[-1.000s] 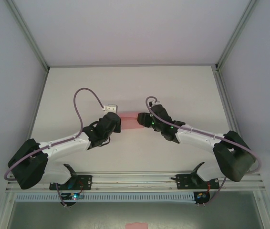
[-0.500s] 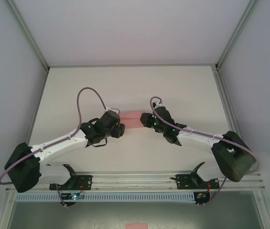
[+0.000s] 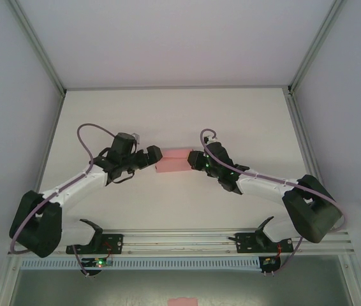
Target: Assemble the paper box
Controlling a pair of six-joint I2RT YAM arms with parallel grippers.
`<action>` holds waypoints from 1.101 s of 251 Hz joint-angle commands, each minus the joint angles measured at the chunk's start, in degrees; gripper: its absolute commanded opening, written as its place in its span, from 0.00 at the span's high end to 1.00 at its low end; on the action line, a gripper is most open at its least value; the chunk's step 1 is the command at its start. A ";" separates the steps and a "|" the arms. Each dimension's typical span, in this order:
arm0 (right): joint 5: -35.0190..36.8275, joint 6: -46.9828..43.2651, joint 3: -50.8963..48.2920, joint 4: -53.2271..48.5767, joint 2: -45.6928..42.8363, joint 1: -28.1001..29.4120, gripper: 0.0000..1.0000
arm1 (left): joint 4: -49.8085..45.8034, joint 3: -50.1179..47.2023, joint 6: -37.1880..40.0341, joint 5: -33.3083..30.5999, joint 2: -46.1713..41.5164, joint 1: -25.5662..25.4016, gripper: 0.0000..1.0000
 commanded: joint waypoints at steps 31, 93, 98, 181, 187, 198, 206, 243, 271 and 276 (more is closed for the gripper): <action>-1.74 0.04 -3.75 -14.40 5.15 -1.16 0.84 | 7.07 -8.04 -3.38 3.56 0.56 2.26 0.32; -2.87 -0.49 -5.58 -14.51 4.83 -2.70 0.86 | 15.98 -17.58 -9.65 1.06 5.71 2.63 0.58; -3.24 -0.49 -5.82 -14.28 4.77 -2.95 0.87 | 17.16 -18.08 -10.09 1.75 6.54 2.67 0.61; -4.25 -2.31 -6.89 -13.99 3.95 -4.24 0.93 | 33.57 -18.61 -17.99 11.87 23.50 2.88 1.00; -4.19 -2.33 -7.04 -14.02 3.71 -4.33 0.93 | 33.22 -18.37 -17.99 11.82 23.82 2.87 1.00; -4.04 -2.42 -7.16 -13.98 3.39 -4.40 0.93 | 31.83 -17.66 -17.10 11.72 23.97 2.88 1.00; -4.07 -2.51 -7.22 -14.18 3.09 -4.50 0.94 | 30.14 -17.10 -16.74 11.14 23.58 2.87 1.00; -3.48 -3.45 -6.90 -15.10 1.32 -5.08 0.93 | 22.14 -13.98 -12.59 9.97 18.20 2.84 1.00; -3.34 -4.98 -4.39 -16.17 0.93 -5.64 0.88 | 13.57 -9.59 -8.29 7.96 13.74 2.79 0.92; -3.41 -5.41 -3.71 -16.26 1.02 -5.71 0.88 | 12.73 -8.67 -7.37 7.82 13.26 2.78 0.88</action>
